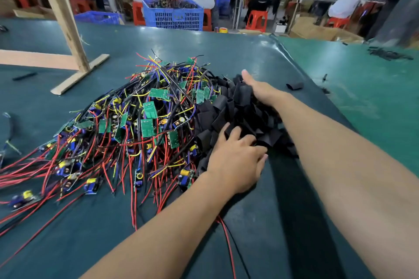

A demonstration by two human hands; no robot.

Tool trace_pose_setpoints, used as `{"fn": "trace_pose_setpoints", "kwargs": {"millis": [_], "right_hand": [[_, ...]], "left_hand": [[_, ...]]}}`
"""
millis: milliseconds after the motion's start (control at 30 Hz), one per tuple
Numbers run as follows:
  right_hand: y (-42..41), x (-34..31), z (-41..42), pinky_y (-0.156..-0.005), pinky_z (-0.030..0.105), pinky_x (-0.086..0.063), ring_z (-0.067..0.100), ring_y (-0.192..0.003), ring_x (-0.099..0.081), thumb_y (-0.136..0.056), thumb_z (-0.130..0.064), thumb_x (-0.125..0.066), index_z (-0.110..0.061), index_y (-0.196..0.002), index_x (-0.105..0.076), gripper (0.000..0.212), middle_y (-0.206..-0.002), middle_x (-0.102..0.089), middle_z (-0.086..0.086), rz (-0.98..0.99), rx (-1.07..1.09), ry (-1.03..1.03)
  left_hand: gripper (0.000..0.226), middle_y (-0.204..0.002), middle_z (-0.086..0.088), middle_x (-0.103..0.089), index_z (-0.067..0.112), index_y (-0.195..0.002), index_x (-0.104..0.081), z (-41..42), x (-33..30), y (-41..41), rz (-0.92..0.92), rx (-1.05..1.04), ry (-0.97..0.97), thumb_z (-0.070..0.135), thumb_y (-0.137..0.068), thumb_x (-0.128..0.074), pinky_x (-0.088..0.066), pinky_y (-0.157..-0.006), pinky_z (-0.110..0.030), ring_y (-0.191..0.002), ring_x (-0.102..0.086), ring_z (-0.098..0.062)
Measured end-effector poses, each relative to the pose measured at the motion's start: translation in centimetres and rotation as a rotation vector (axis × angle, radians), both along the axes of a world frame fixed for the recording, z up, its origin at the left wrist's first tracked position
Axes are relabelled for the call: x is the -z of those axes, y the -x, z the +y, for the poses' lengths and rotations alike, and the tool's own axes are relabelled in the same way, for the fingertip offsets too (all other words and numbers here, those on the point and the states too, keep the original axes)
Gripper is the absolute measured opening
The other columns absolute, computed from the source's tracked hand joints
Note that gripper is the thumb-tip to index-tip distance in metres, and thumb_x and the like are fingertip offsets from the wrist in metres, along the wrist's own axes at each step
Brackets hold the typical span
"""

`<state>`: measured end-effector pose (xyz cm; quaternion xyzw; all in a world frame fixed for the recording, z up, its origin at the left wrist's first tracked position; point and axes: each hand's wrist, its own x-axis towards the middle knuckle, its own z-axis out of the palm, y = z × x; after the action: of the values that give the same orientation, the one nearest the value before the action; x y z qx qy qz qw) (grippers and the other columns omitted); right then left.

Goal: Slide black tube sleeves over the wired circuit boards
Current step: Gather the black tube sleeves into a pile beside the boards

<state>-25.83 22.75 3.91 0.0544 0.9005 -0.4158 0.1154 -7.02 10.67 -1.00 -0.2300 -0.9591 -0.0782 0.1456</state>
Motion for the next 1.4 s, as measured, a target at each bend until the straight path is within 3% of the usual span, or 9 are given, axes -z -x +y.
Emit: {"fn": "trace_pose_setpoints", "kwargs": {"millis": [200, 433, 733, 833, 933, 1067, 1200, 1333, 1400], "right_hand": [[-1.2, 0.1, -2.4, -0.116, 0.041, -0.029, 0.027, -0.136, -0.044, -0.092, -0.074, -0.027, -0.01, -0.144, -0.047, 0.085, -0.151, -0.043, 0.01, 0.022, -0.049, -0.019], [-2.0, -0.2, -5.0, -0.117, 0.038, -0.024, 0.026, -0.143, -0.034, -0.1, -0.06, -0.026, -0.017, -0.148, -0.041, 0.066, -0.157, -0.034, 0.01, 0.098, -0.084, -0.028], [-2.5, -0.3, -7.8, -0.109, 0.032, -0.026, 0.03, -0.143, -0.032, -0.107, -0.036, -0.02, -0.006, -0.148, -0.038, 0.054, -0.157, -0.032, 0.017, 0.143, -0.163, -0.081], [-2.8, -0.2, -8.7, -0.105, 0.038, -0.03, 0.037, -0.136, -0.038, -0.107, -0.022, -0.019, 0.001, -0.136, -0.043, 0.044, -0.152, -0.037, 0.024, 0.14, -0.143, -0.091], [-2.4, 0.0, -9.6, -0.096, 0.04, -0.035, 0.039, -0.124, -0.048, -0.104, -0.01, -0.021, -0.009, -0.104, -0.041, 0.02, -0.141, -0.045, 0.027, 0.111, -0.117, -0.039], [-2.4, 0.2, -10.2, -0.097, 0.039, -0.03, 0.035, -0.13, -0.041, -0.104, -0.021, -0.017, -0.012, -0.114, -0.045, 0.032, -0.147, -0.041, 0.023, 0.124, -0.116, -0.016], [-3.2, -0.1, -11.0, -0.105, 0.04, -0.029, 0.032, -0.135, -0.038, -0.103, -0.033, -0.018, -0.009, -0.137, -0.048, 0.051, -0.152, -0.04, 0.016, 0.147, -0.149, -0.036], [-3.6, 0.1, -12.4, -0.099, 0.039, -0.032, 0.034, -0.129, -0.043, -0.105, -0.026, -0.019, -0.005, -0.123, -0.052, 0.043, -0.145, -0.045, 0.02, 0.153, -0.189, -0.026], [-3.5, 0.1, -12.7, -0.098, 0.037, -0.033, 0.033, -0.129, -0.044, -0.105, -0.033, -0.023, -0.009, -0.126, -0.054, 0.045, -0.144, -0.047, 0.019, 0.174, -0.174, 0.012]], "left_hand": [[0.038, -0.116, 0.011, -0.063, 0.033, -0.114, -0.067, -1.7, 0.3, -0.2, 0.018, -0.016, -0.013, 0.046, -0.1, -0.033, -0.022, -0.108, -0.042, -0.116, -0.044, -0.024], [0.038, -0.121, 0.014, -0.062, 0.034, -0.112, -0.066, -2.9, 0.4, -0.5, -0.001, -0.029, -0.043, 0.046, -0.101, -0.032, -0.022, -0.109, -0.039, -0.117, -0.044, -0.021], [0.039, -0.123, 0.016, -0.064, 0.032, -0.116, -0.065, -5.2, 0.5, -0.3, -0.023, -0.07, -0.04, 0.044, -0.101, -0.031, -0.019, -0.114, -0.037, -0.114, -0.046, -0.019], [0.039, -0.12, 0.015, -0.065, 0.033, -0.115, -0.064, -5.9, 0.6, -0.4, -0.015, -0.102, -0.045, 0.044, -0.101, -0.03, -0.017, -0.114, -0.035, -0.114, -0.047, -0.019], [0.038, -0.115, 0.013, -0.067, 0.033, -0.114, -0.065, -6.0, 0.6, -0.5, -0.026, -0.127, -0.045, 0.045, -0.101, -0.031, -0.014, -0.113, -0.035, -0.117, -0.046, -0.02], [0.028, -0.09, 0.003, -0.07, 0.028, -0.098, -0.069, -6.2, 0.4, -0.9, -0.022, -0.161, -0.119, 0.04, -0.1, -0.043, -0.038, -0.089, -0.037, -0.104, -0.051, -0.026], [0.026, -0.077, -0.001, -0.066, 0.025, -0.092, -0.063, -6.9, 0.2, -1.0, -0.033, -0.211, -0.096, 0.039, -0.099, -0.042, -0.035, -0.082, -0.034, -0.096, -0.052, -0.027], [0.03, -0.077, -0.001, -0.068, 0.026, -0.098, -0.065, -8.3, 0.2, -1.1, -0.018, -0.237, -0.08, 0.041, -0.101, -0.038, -0.033, -0.08, -0.034, -0.094, -0.053, -0.027], [0.035, -0.086, 0.0, -0.07, 0.031, -0.11, -0.063, -8.7, 0.0, -1.2, -0.042, -0.231, -0.05, 0.046, -0.102, -0.033, -0.03, -0.082, -0.034, -0.1, -0.05, -0.025]]}}
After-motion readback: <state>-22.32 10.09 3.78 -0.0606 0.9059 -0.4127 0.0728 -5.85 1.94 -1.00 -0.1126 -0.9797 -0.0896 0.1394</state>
